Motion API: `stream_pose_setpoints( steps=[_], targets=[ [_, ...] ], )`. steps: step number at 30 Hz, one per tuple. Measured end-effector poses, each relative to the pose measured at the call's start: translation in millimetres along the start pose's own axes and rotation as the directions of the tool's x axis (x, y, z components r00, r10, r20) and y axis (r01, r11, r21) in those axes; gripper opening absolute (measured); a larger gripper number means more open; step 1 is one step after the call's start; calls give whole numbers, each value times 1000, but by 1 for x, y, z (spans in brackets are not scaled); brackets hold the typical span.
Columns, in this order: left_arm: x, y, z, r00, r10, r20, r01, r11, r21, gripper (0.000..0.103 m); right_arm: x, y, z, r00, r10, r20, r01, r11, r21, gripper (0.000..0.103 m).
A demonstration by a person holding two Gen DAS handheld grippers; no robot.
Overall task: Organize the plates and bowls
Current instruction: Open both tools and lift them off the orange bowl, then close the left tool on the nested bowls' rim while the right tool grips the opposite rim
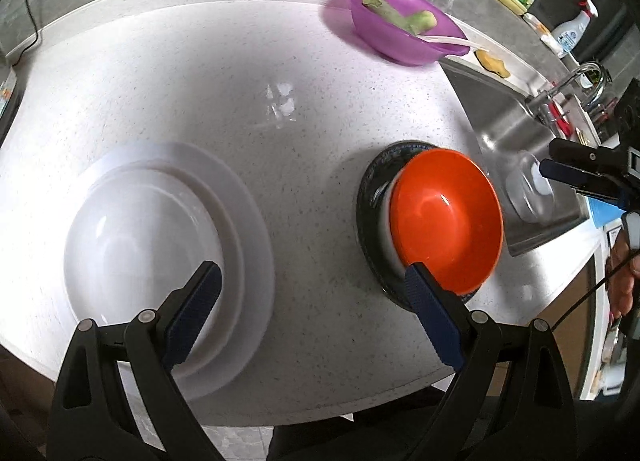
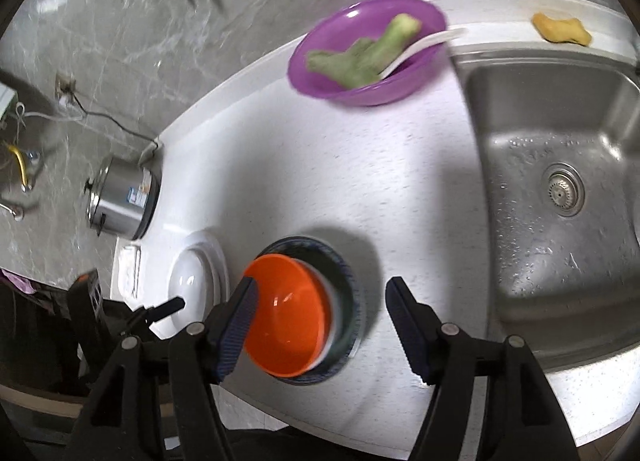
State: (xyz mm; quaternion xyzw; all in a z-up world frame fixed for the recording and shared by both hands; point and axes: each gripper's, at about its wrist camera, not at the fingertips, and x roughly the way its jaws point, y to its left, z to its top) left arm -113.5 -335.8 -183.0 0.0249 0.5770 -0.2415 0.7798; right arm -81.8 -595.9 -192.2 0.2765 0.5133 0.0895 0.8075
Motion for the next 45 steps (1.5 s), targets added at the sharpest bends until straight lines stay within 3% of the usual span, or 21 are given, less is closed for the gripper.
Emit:
stream_pose_setpoints(
  steps=[2,4,6,10,17,24,31,36,40,45],
  targets=[
    [-1,-2,-6,1000,-2,12,2,1000,-11,91,2,-9,2,1000,-9,-3,9,1000,-8,69],
    [-1,-5,-12,999,3,37,-2,999,-37,90,7,-17,5,1000,-3,-27,2,1000,-22,62],
    [3,-5,-17,999,-31,35,34,995,-91,81,14,-25,11,998,7,-56,-9,999,-44,60],
    [12,-10,-30,997,-69,40,76,971,-225,77,29,-34,14,988,52,-142,-66,993,-97,60],
    [23,-16,-46,998,-39,47,54,924,-380,77,53,-29,19,958,57,-280,-124,966,-227,53],
    [9,-11,-61,997,-23,75,53,899,-435,77,59,-37,32,941,94,-325,-177,955,-236,52],
    [21,-4,-62,993,-90,81,117,890,-441,77,69,-32,37,924,103,-368,-212,940,-269,43],
    [24,5,-67,979,-161,129,204,849,-488,66,76,-30,35,911,105,-399,-230,932,-280,38],
    [17,10,-74,975,-168,143,217,846,-488,60,78,-34,34,907,107,-408,-232,935,-270,38],
    [11,15,-77,973,-173,152,226,841,-492,60,82,-34,33,900,108,-421,-235,935,-264,38]
  ],
)
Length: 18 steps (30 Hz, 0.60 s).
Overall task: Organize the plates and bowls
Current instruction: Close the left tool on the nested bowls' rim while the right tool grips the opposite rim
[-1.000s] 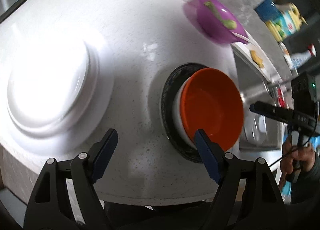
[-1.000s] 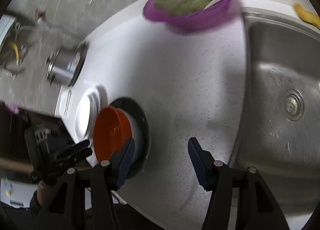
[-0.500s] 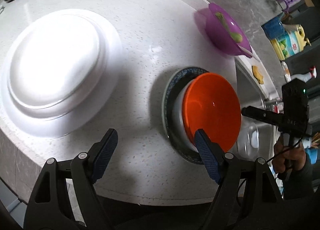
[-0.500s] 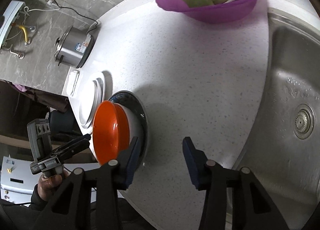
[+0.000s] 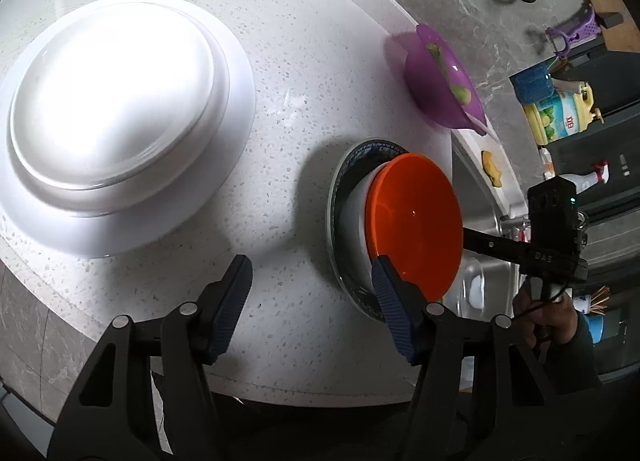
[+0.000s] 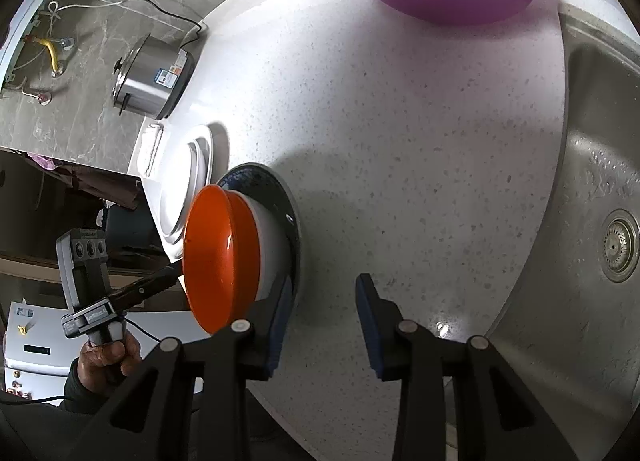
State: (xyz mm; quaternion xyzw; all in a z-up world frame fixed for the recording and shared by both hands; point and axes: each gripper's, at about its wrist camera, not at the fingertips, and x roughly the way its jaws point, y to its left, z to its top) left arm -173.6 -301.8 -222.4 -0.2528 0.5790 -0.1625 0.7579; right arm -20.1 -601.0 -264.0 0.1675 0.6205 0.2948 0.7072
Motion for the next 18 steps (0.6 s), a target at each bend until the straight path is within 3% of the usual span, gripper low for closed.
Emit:
stream_pose_setpoints(
  steps=[10,18],
  targets=[
    [23,2,3,998,39,-55,-38,999,16,60,9,10,4,1000,7,-24,-8,999,-37,38],
    [37,3,6,996,67,-50,-66,998,17,60,19,19,6,999,-19,-49,15,996,-87,36]
  ],
)
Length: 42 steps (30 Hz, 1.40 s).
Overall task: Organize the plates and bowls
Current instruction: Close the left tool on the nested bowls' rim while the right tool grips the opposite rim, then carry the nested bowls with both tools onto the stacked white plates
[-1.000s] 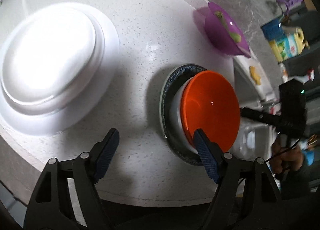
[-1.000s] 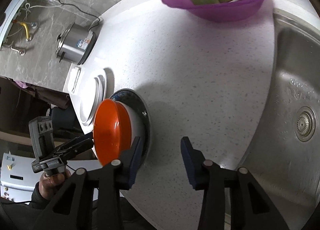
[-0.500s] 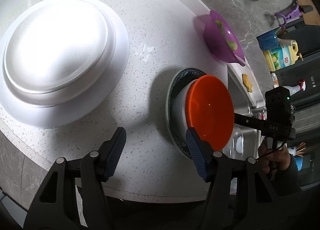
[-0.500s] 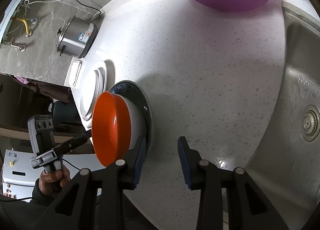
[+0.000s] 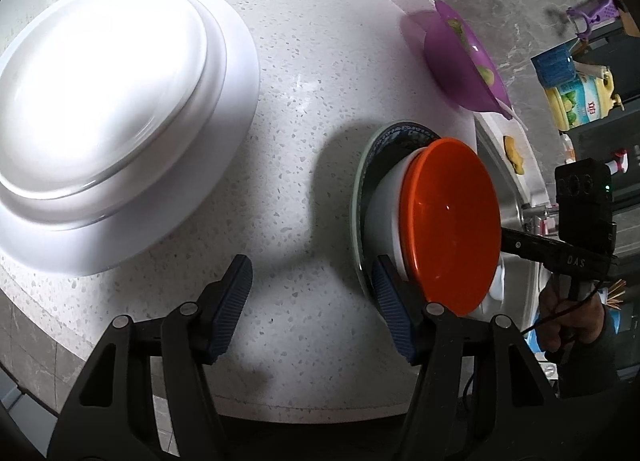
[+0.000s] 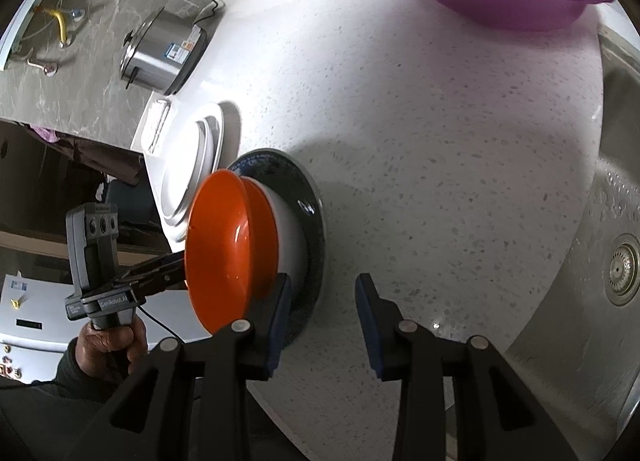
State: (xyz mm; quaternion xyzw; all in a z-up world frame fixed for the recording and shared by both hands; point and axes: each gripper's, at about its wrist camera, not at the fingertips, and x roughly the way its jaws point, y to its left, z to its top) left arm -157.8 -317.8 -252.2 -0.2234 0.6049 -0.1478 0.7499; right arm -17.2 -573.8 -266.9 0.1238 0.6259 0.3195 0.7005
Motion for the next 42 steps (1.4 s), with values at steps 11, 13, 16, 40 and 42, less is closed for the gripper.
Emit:
stream_pose_setpoints(
  steps=[11,13,16,40,42],
  targets=[
    [11,-6,8,1000,14,16,-15,1000,21,58,14,-5,4,1000,4,-30,-4,1000,0,27],
    [11,-7,9,1000,17,13,-17,1000,22,58,13,-7,4,1000,14,-23,-14,1000,5,25],
    [12,-9,10,1000,18,12,-19,999,30,54,12,-9,3,1000,25,-16,-25,1000,11,24],
    [13,-50,12,996,82,28,-86,981,176,10,10,10,-2,999,-16,43,18,999,-34,11],
    [13,-51,11,996,86,26,-89,980,175,10,11,12,-2,999,-20,43,21,999,-32,11]
  ],
)
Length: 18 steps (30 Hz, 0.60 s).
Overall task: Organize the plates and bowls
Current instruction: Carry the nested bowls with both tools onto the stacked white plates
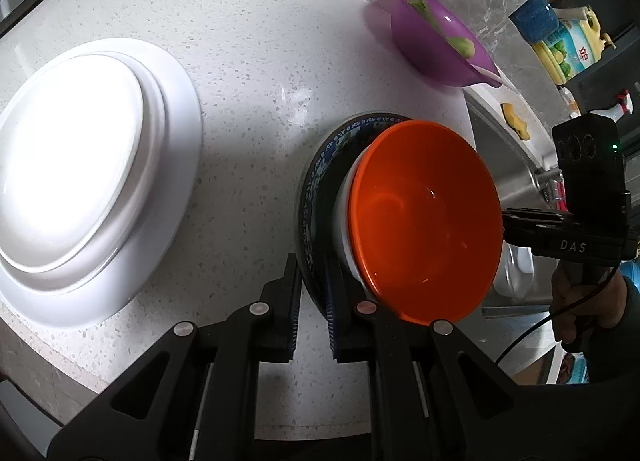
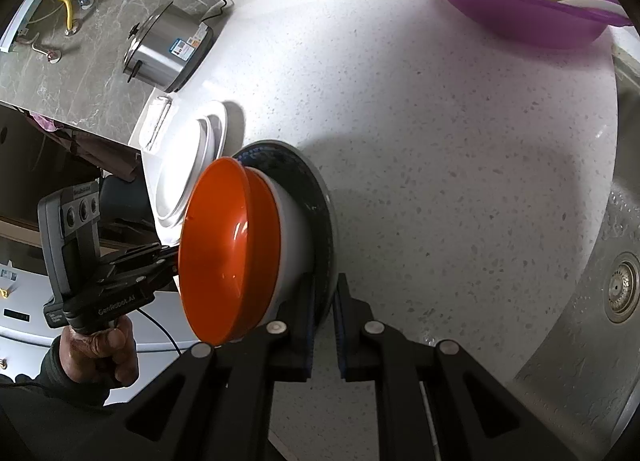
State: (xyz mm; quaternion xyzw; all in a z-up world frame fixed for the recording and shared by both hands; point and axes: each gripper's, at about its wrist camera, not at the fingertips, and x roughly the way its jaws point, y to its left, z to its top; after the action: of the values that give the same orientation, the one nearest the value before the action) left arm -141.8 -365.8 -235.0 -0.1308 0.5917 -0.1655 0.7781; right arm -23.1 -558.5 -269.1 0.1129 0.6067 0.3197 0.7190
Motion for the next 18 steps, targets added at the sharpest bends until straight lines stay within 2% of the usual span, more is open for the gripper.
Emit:
stream_pose_setpoints(
  steps=[18],
  targets=[
    [-27,8,3,1000,-9,-9,8,999,-44,9,-7,16,11,1000,-3,2,2,999,37,11]
  ],
)
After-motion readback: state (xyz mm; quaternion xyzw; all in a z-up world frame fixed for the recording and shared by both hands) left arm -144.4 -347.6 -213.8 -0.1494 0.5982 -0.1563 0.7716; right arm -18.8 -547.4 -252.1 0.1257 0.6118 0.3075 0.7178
